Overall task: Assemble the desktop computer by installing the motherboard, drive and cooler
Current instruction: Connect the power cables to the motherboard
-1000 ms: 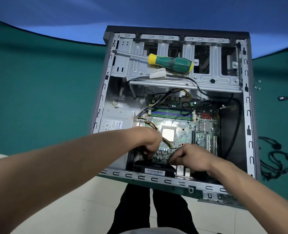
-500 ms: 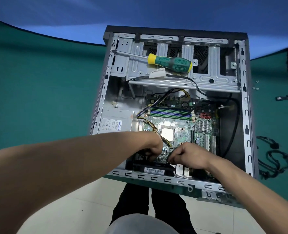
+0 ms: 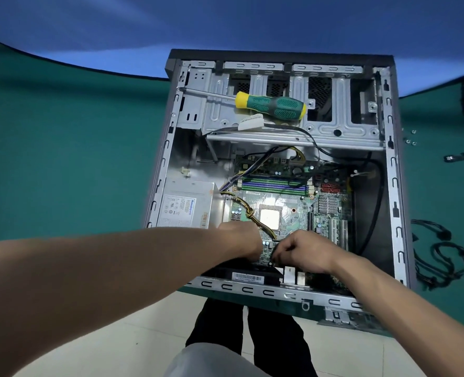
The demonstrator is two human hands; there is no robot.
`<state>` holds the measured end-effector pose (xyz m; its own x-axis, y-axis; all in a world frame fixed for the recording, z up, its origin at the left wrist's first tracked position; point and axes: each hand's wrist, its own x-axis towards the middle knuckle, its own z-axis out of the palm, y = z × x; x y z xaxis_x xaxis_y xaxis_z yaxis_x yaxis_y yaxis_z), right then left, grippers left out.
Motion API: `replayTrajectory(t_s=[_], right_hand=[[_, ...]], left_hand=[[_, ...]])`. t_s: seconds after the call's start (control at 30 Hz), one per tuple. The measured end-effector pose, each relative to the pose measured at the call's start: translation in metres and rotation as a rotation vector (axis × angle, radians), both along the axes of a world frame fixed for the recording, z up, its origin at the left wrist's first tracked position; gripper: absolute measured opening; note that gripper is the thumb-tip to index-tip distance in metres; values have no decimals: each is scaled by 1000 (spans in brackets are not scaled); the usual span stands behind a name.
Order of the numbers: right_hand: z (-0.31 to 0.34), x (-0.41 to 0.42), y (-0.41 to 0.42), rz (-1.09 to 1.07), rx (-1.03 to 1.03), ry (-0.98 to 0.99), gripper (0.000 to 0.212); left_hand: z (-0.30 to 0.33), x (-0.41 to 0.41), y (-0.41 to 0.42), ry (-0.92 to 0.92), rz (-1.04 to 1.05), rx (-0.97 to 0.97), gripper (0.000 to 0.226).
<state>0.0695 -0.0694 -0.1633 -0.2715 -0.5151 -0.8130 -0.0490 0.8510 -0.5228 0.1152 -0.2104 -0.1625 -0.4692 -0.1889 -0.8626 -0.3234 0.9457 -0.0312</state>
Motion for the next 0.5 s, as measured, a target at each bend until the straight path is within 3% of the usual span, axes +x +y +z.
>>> replayTrajectory(t_s=[0.13,0.27,0.4,0.5], right_hand=[[1,-1,-2,-6,0,17,16],[3,-1,-4,7,3,36,17],[5,-1,-3,20,17,49,15],[6,0,-4,33,17,64,15]], left_hand=[[-3,6,5,66,50,-43,22],[6,2,0,9,-18,38,3],[13,-9,-4,-105,-226,122,26],[18,-12,2,-146,-339,119,29]])
